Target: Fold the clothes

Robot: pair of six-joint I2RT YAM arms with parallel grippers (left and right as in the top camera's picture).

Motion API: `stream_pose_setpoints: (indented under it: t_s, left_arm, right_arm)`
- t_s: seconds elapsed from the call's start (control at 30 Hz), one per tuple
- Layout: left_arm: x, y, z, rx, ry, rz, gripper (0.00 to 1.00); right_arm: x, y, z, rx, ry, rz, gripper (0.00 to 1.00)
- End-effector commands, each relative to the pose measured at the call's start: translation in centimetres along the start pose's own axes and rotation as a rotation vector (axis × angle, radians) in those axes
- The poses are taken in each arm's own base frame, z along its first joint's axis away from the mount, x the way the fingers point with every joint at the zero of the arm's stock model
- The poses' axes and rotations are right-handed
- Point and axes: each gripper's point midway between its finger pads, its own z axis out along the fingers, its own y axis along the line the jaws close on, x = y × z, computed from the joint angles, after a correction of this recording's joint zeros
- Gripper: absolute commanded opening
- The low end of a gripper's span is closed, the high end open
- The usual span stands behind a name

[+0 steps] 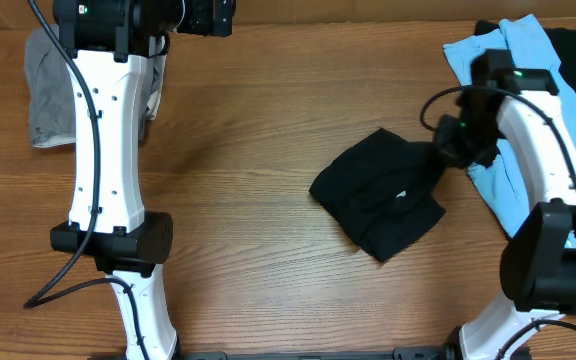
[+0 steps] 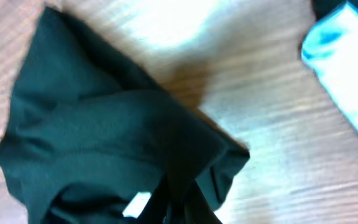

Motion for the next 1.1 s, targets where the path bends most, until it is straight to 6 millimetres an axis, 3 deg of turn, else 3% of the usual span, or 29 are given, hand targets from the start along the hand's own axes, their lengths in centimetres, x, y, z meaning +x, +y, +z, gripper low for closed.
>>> stream_pose_setpoints:
  t_s: [0.0, 0.13, 0.2, 0.3, 0.4, 0.5, 0.6, 0.77, 0.97, 1.07]
  left_arm:
    - [0.5, 0.5, 0.6, -0.010, 0.023, 0.017, 1.00]
    - [1.2, -0.1, 0.8, 0.030, 0.050, 0.067, 1.00]
    - [1.8, -0.9, 1.2, 0.081, 0.074, 0.082, 1.00]
    - [2.7, -1.9, 1.6, 0.135, 0.105, 0.113, 1.00]
    - [4.1, -3.7, 2.1, 0.197, 0.150, 0.190, 1.00]
    - [6.4, -6.2, 2.6, 0.262, 0.218, 0.307, 1.00]
    - [9.0, -9.6, 3.4, 0.328, 0.290, 0.418, 1.00]
    - [15.1, -17.3, 5.5, 0.465, 0.414, 0.620, 1.00]
    - [21.9, -24.4, 7.7, 0.485, 0.500, 0.830, 1.00]
    - [25.0, -27.5, 7.6, 0.498, 0.523, 0.921, 1.00]
  right_arm:
    - [3.5, 1.1, 1.9, -0.123, 0.180, -0.006, 0.04]
    - [7.4, 1.6, 2.5, -0.172, 0.335, -0.007, 0.08]
    - [9.3, 1.1, 3.3, -0.150, 0.402, 0.006, 0.22]
    - [9.5, 0.0, 4.4, -0.100, 0.403, 0.046, 0.34]
    - [8.3, -2.1, 4.5, -0.023, 0.351, 0.109, 0.44]
    - [5.8, -3.4, 3.5, -0.062, 0.276, 0.164, 0.52]
    - [3.2, -4.9, 1.6, -0.116, 0.195, 0.222, 0.59]
    - [-0.6, -8.3, -1.5, -0.180, 0.052, 0.328, 0.67]
    - [-1.6, -10.4, -2.0, -0.200, 0.001, 0.366, 0.76]
    - [-1.9, -10.8, -2.0, -0.198, -0.014, 0.358, 0.80]
